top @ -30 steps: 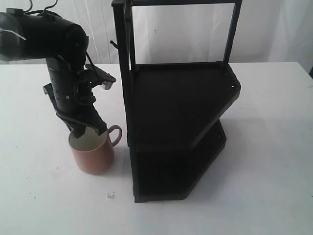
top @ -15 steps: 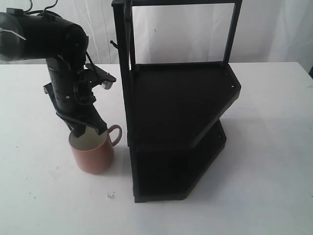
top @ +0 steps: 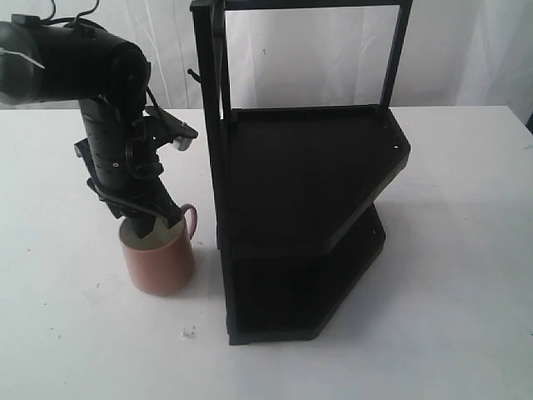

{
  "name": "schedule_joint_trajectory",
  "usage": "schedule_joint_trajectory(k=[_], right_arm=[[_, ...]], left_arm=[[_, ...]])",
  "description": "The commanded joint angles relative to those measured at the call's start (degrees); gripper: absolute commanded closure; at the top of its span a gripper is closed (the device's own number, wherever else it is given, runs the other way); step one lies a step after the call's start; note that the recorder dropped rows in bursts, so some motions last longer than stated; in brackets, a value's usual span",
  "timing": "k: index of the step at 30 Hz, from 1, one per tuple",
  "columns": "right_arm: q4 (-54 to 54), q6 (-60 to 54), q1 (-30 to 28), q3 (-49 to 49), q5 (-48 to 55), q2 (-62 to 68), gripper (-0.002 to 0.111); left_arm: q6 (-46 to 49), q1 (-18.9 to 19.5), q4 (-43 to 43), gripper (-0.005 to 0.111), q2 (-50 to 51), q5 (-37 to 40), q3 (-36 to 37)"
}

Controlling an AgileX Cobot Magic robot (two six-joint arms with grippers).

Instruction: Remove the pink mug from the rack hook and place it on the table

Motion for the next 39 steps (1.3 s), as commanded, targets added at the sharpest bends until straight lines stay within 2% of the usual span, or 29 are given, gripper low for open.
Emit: schedule_joint_trajectory(k=[1,11,14,17,21,24,30,36,39], right_arm=[[-0.37,0.03,0.33,0.13,-0.24,-0.19,0.108],[-0.37,0.03,0.33,0.13,-0.24,-0.19,0.108],[-0.37,0.03,0.33,0.13,-0.24,-0.19,0.108],[-0.37,0.03,0.33,0.13,-0.24,-0.19,0.108],[-0.37,0.03,0.33,0.13,-0.24,-0.19,0.108],[-0.37,0.03,0.33,0.13,-0.24,-0.19,0.108],[-0.37,0.03,0.33,0.13,-0.24,-0.19,0.108],[-0.37,0.03,0.33,0.13,-0.24,-0.19,0.108],[-0.37,0.03,0.33,0.13,-0.24,-0.19,0.108]], left_arm=[[0.0,0.02,-0.14,0.054,-2.15,1.01,0.39],[-2.84,0.02,-0.25,0.054,-11.55,-2.47,-3.47],[-2.84,0.02,0.25,0.057,-14.76,-3.29,-3.52],[-2.73,0.02,2.53,0.073,-16.92,-2.64,-3.52],[-2.83,0.66,9.69,0.106,-17.71,-1.33,-3.29],[-4.16,3.16,10.75,0.107,-17.59,-1.31,-2.15],[-14.6,11.23,10.51,0.107,-17.69,-2.63,3.5],[-18.47,18.72,9.87,0.107,-21.27,-4.46,14.78],[-22.03,22.25,9.87,0.107,-24.32,-8.22,23.78]])
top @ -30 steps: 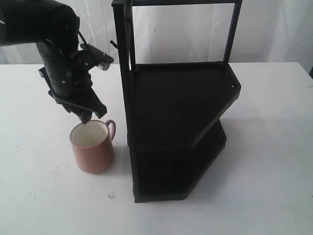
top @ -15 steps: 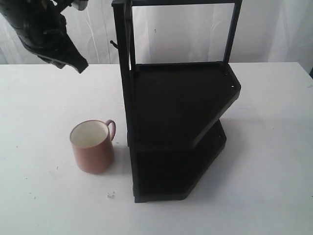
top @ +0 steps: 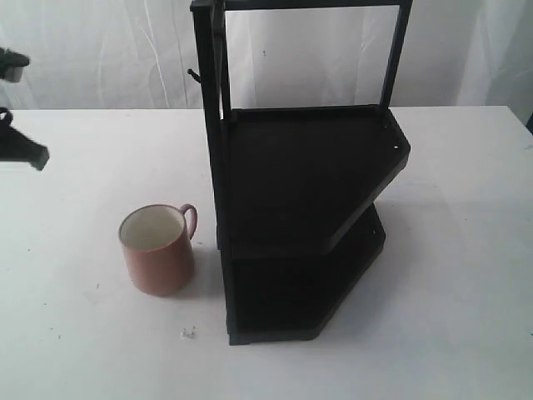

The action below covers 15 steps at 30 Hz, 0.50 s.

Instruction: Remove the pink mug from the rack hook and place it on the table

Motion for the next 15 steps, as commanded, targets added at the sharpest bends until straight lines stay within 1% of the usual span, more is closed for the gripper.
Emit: schedule_joint_trajectory(k=[1,5,8,11,13,15], right_arm=[[-0.37,0.03,0.33,0.13,-0.24,-0.19,0.108],[-0.37,0.03,0.33,0.13,-0.24,-0.19,0.108],[-0.37,0.03,0.33,0.13,-0.24,-0.19,0.108],[-0.37,0.03,0.33,0.13,-0.24,-0.19,0.108],[-0.37,0.03,0.33,0.13,-0.24,-0.19,0.108],[-0.37,0.03,0.33,0.13,-0.24,-0.19,0.108]], left_arm=[[-4.58,5.17,-0.18,0.107,-5.2,-5.35,12.44],[-5.84,9.38,0.09,0.107,-10.02,-15.98,25.09],[-13.75,12.2,0.09,0.107,-15.22,-23.4,33.51],[-21.54,13.1,0.09,0.107,-22.26,-30.79,41.91],[-22.78,13.1,-0.19,0.107,-27.38,-35.06,46.16],[-22.78,13.1,-2.21,0.107,-33.52,-38.26,50.12]])
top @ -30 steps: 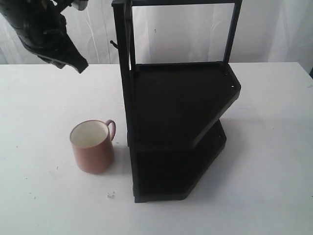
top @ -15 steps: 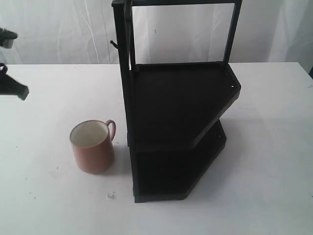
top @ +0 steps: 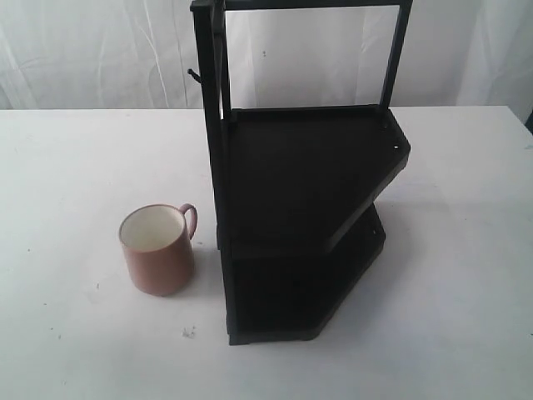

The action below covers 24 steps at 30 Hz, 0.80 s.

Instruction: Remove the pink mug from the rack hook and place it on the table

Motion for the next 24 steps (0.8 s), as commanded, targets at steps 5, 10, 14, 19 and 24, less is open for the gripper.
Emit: schedule_joint_trajectory(k=[5,10,14,19,24], right_arm=[[-0.37,0.03,0.33,0.13,-0.24,-0.19,0.108],[-0.37,0.03,0.33,0.13,-0.24,-0.19,0.108],[-0.37,0.03,0.33,0.13,-0.24,-0.19,0.108],[-0.37,0.03,0.33,0.13,-0.24,-0.19,0.108],[-0.37,0.03,0.33,0.13,-0.24,-0.19,0.108]], left_arm=[[-2.72,0.23,-2.01,0.107,-25.46,-9.19,10.7],[1.31,0.23,-1.78,0.107,-39.43,-9.2,9.61],[6.1,0.23,-1.78,0.107,-47.23,-8.15,8.29],[6.28,0.23,-2.75,0.107,-53.92,-6.17,5.4],[6.41,0.23,-2.75,0.107,-61.32,-4.96,1.32]])
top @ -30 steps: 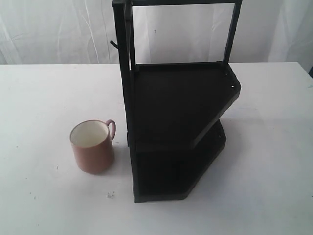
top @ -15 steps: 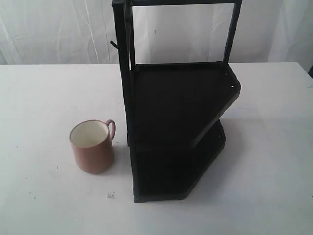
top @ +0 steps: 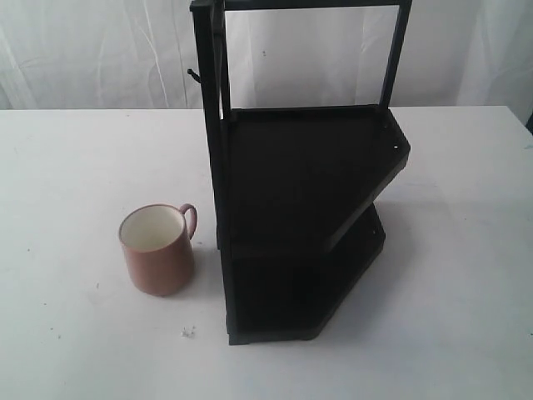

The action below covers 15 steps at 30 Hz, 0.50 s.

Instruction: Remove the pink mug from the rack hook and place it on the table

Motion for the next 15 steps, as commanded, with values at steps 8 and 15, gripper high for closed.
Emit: schedule_joint_trajectory(k=[8,15], right_arm=[[-0.37,0.03,0.33,0.13,-0.24,-0.19,0.108],[-0.37,0.03,0.33,0.13,-0.24,-0.19,0.108]], left_arm=[[3.37,-1.61,1.81,0.107,-7.01,3.4,-0.8],[1.33,-2.67,3.75,0.107,-7.01,2.23,12.46]])
